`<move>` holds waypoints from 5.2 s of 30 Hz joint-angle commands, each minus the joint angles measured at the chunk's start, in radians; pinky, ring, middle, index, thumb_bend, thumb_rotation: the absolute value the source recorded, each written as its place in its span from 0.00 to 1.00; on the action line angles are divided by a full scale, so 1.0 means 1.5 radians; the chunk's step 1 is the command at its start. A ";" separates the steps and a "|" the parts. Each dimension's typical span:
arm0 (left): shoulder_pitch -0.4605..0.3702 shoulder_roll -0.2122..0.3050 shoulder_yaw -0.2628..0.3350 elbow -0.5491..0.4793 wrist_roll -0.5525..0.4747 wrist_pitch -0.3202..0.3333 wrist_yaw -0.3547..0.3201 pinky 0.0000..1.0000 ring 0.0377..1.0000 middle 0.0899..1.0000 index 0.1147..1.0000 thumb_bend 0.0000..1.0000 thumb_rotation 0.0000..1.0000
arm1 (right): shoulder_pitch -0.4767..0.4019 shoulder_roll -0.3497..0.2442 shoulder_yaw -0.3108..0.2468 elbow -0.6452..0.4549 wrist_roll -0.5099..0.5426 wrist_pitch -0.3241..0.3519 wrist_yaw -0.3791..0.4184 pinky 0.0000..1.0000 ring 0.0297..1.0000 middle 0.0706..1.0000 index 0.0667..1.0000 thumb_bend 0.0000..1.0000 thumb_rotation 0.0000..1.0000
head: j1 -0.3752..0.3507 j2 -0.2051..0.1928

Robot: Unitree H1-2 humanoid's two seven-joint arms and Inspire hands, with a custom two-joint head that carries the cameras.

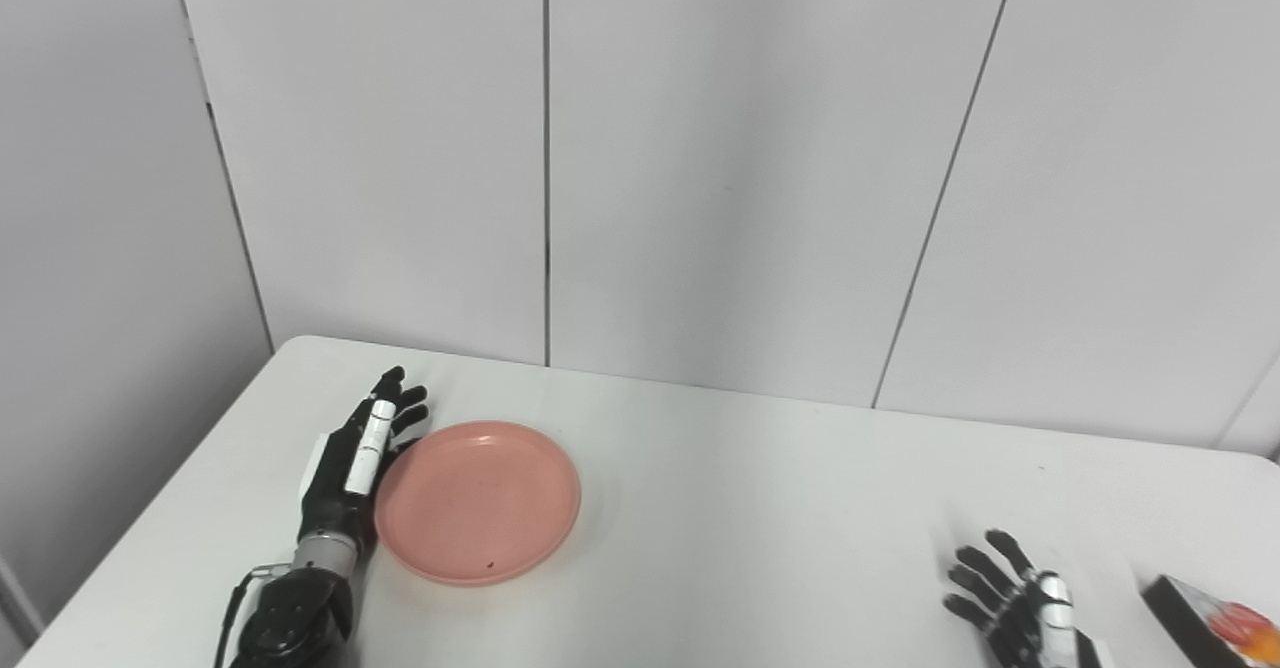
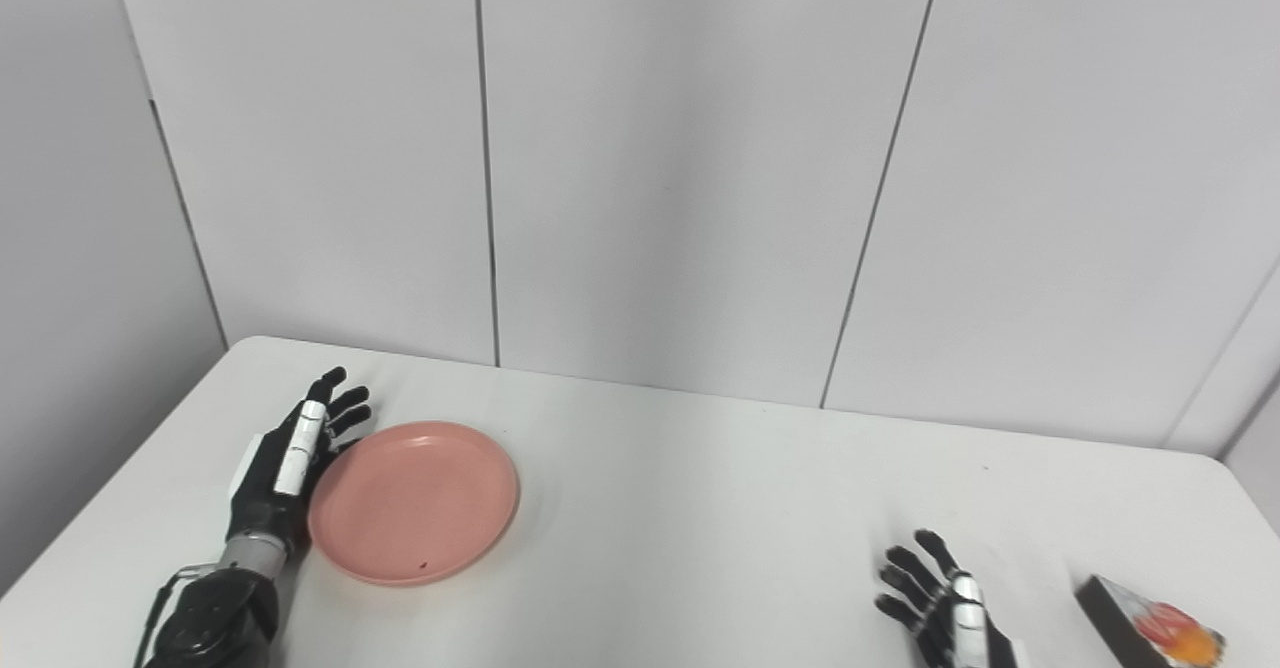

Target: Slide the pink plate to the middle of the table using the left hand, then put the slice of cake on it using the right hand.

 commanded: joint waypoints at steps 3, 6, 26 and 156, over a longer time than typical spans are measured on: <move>-0.021 -0.010 -0.016 -0.021 0.014 0.019 0.001 0.69 0.84 0.82 0.85 0.82 0.88 | 0.012 0.010 0.013 -0.004 -0.008 0.016 0.001 0.76 0.80 0.78 0.86 0.71 1.00 | -0.021 0.008; -0.023 -0.022 -0.020 -0.026 0.007 0.029 -0.006 0.69 0.84 0.81 0.86 0.83 0.87 | 0.011 0.018 0.014 -0.009 -0.007 0.023 -0.006 0.75 0.79 0.77 0.86 0.72 1.00 | -0.040 0.014; -0.042 -0.116 -0.059 -0.039 0.017 0.069 0.002 0.72 0.86 0.84 0.88 0.80 0.88 | 0.012 0.047 0.036 -0.041 -0.035 0.064 -0.044 0.73 0.78 0.77 0.85 0.71 0.99 | -0.131 0.035; -0.035 -0.213 -0.120 0.093 0.062 -0.021 -0.041 0.76 0.84 0.84 0.96 0.67 0.80 | -0.113 -0.439 0.080 0.076 -0.626 0.190 0.055 0.89 0.86 0.84 0.84 1.00 0.77 | -0.218 0.016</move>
